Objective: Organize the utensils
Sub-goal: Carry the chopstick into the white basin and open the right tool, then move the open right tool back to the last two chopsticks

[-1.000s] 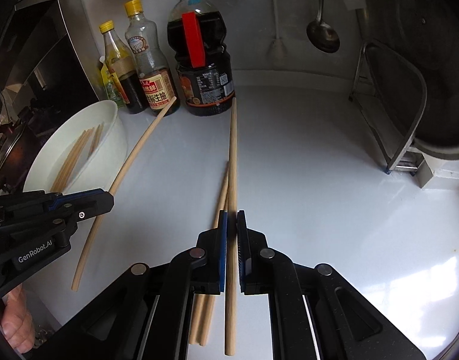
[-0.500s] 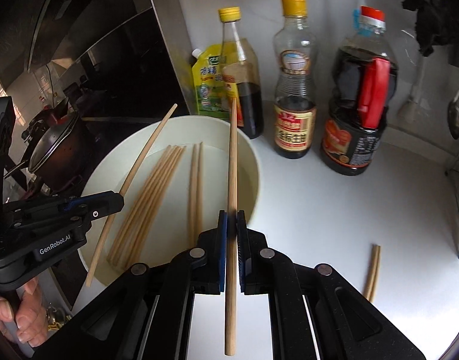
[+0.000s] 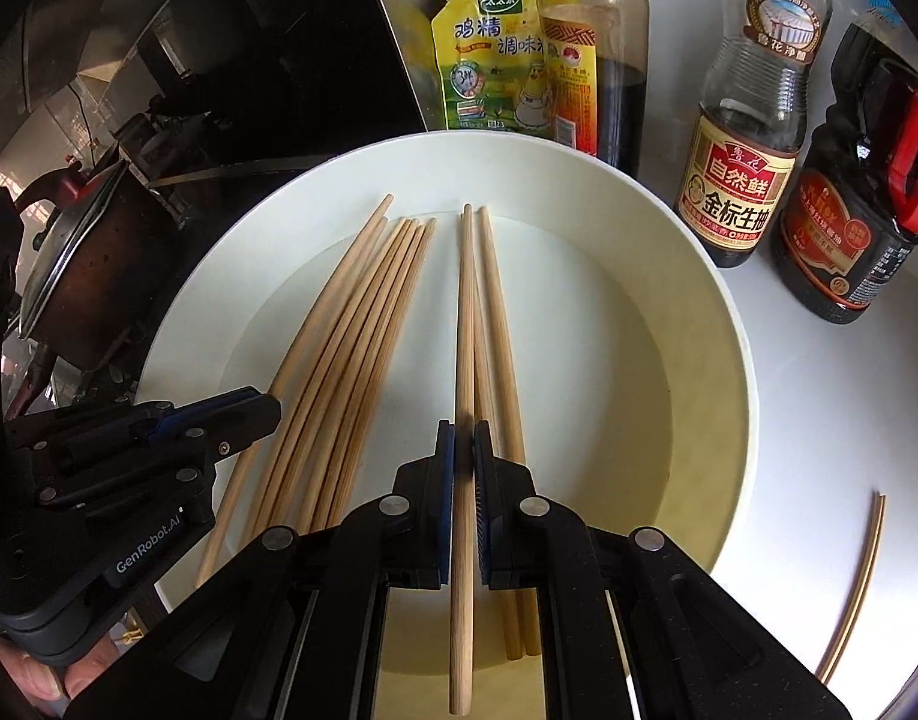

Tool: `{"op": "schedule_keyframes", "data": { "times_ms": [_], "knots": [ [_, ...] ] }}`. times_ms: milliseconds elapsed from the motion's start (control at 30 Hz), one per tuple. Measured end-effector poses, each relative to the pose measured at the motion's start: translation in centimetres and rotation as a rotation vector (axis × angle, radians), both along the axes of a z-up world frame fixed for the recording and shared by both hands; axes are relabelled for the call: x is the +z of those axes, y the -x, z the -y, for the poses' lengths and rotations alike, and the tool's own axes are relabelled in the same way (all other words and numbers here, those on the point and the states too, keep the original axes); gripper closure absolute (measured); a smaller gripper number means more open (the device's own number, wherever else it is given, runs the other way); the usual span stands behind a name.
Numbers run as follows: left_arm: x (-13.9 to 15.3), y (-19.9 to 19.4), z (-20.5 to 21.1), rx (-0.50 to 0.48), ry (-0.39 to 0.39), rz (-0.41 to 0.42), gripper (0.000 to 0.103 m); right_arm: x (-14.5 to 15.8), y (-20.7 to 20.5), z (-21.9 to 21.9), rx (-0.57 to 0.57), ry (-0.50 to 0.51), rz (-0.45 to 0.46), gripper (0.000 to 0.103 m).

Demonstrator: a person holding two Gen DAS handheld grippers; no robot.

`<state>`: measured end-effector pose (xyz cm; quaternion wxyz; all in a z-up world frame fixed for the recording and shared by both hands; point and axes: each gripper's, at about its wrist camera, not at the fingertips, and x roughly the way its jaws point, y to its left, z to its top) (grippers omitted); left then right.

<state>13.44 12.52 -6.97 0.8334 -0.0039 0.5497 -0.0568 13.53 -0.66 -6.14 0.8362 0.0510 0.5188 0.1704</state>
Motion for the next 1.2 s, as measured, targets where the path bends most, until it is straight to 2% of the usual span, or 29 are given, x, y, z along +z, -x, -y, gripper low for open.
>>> {"op": "schedule_keyframes", "data": {
  "times_ms": [300, 333, 367, 433, 500, 667, 800, 1000, 1133, 1200],
  "knots": [
    [-0.2, -0.4, -0.5, 0.018, 0.009, -0.009, 0.093, 0.5, 0.0, 0.4, -0.017, 0.018, 0.01, 0.097],
    [-0.1, -0.4, -0.7, 0.025, 0.011, -0.006, 0.084, 0.5, 0.0, 0.5, -0.02, 0.02, 0.009, 0.097],
    [0.2, -0.4, -0.8, 0.034, 0.012, 0.0, 0.079, 0.6, 0.0, 0.7, -0.022, 0.02, 0.007, 0.097],
    [0.7, -0.1, -1.1, 0.048, 0.009, 0.023, 0.057, 0.8, 0.2, 1.0, -0.031, 0.016, 0.01, 0.094],
    [1.2, 0.1, -1.4, 0.062, 0.012, 0.041, 0.051, 1.2, 0.4, 1.3, -0.033, 0.016, 0.021, 0.093],
    [1.9, 0.9, -2.0, 0.086, 0.013, 0.05, 0.05, 2.2, 1.1, 2.1, -0.039, 0.015, 0.048, 0.092],
    [2.6, 1.8, -1.9, 0.096, 0.007, 0.065, 0.04, 2.8, 1.8, 2.7, -0.042, 0.01, 0.061, 0.089],
    [3.1, 3.0, -1.3, 0.109, 0.0, 0.074, 0.036, 3.6, 3.1, 3.5, -0.046, 0.0, 0.076, 0.084],
    [3.8, 4.0, -0.9, 0.119, -0.012, 0.093, 0.027, 4.1, 4.1, 4.2, -0.047, -0.007, 0.092, 0.079],
    [4.2, 4.5, -0.6, 0.12, -0.013, 0.102, 0.027, 4.4, 4.7, 4.5, -0.047, -0.009, 0.099, 0.078]
  ]
}}
